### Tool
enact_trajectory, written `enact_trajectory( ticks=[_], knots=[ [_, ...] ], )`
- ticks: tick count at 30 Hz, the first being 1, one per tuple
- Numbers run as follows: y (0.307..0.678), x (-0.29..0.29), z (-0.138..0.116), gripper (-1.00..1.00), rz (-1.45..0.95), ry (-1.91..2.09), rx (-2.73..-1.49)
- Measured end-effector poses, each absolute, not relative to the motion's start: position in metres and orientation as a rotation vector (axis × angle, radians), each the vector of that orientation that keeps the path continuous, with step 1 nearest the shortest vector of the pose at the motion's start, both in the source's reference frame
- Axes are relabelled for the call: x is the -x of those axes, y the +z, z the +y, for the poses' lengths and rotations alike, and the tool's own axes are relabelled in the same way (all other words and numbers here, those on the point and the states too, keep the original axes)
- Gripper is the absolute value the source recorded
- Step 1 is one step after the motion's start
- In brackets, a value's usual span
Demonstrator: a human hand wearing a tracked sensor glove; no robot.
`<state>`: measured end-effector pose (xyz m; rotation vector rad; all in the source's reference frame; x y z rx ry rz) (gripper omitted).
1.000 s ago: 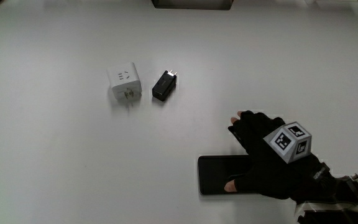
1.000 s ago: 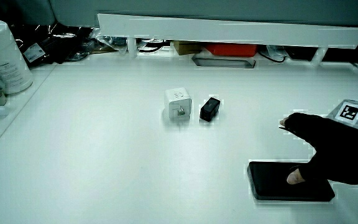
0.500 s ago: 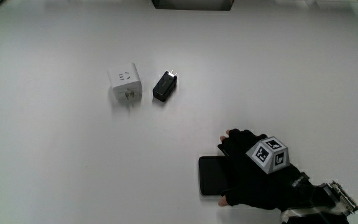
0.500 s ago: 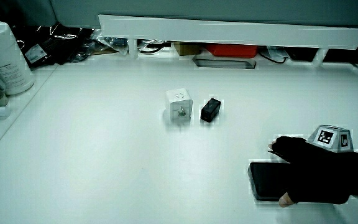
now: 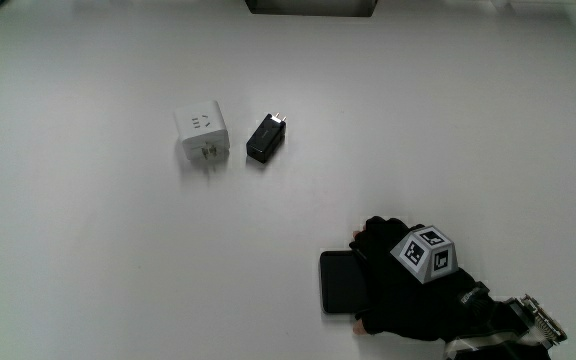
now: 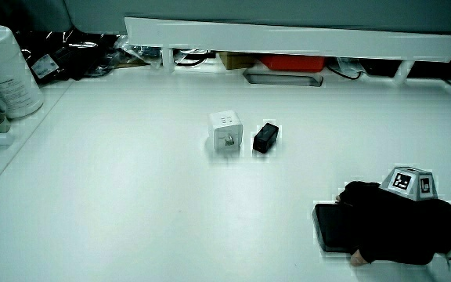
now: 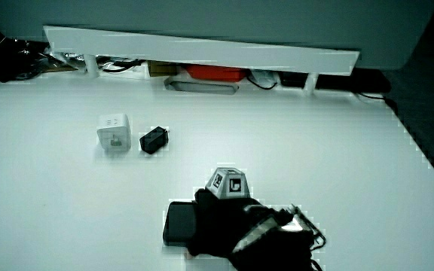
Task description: Pick battery
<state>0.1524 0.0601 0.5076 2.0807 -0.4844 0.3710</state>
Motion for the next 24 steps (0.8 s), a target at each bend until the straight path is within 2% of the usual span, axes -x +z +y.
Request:
enact_trajectory(
  ticks=[8,16,24],
  knots=[
    [0.502,-0.15,0.062,0.56,-0.54,0.414,-2.199],
    [0.501,-0.151,0.061,1.0,-0.557,0.465,-2.219],
    [0.484,-0.138,0.048,1.0,-0.585,0.496,-2.246]
  ],
)
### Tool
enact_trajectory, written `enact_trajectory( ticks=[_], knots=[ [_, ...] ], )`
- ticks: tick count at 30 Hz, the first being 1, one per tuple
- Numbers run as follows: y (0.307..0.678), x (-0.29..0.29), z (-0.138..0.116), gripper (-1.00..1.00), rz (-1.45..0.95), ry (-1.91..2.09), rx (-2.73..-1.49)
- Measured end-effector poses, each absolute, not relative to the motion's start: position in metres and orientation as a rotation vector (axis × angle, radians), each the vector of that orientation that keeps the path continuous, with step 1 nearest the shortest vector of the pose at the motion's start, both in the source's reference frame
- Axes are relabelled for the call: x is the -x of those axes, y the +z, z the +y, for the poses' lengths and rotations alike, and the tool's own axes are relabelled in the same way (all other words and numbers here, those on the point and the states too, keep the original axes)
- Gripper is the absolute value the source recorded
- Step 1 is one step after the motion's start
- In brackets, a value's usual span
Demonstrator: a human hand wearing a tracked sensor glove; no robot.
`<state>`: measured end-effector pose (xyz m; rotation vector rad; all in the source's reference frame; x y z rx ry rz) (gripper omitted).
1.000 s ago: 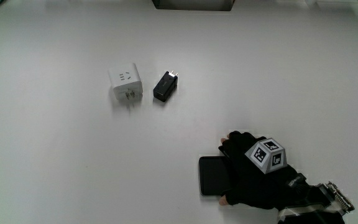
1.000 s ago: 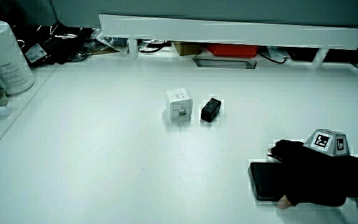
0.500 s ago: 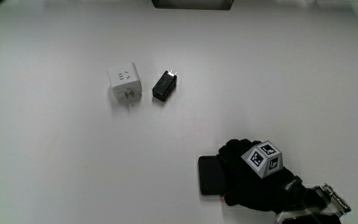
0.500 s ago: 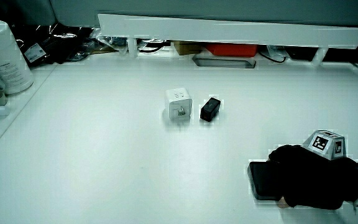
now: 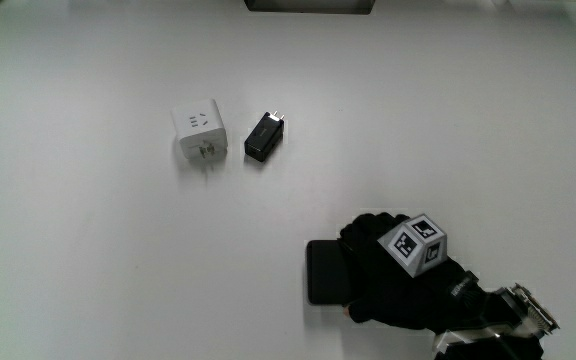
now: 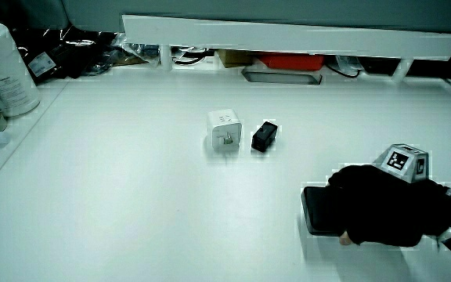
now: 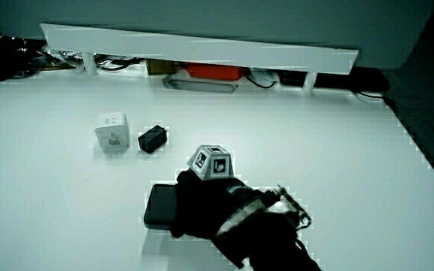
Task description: Pick battery
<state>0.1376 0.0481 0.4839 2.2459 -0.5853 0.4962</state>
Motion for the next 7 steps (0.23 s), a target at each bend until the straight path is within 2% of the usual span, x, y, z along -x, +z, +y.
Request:
enact_trajectory(
  ticks=[7],
  knots=[
    [0.463,-0.105,0.031,1.0,-0.668,0.508,-2.282]
  ],
)
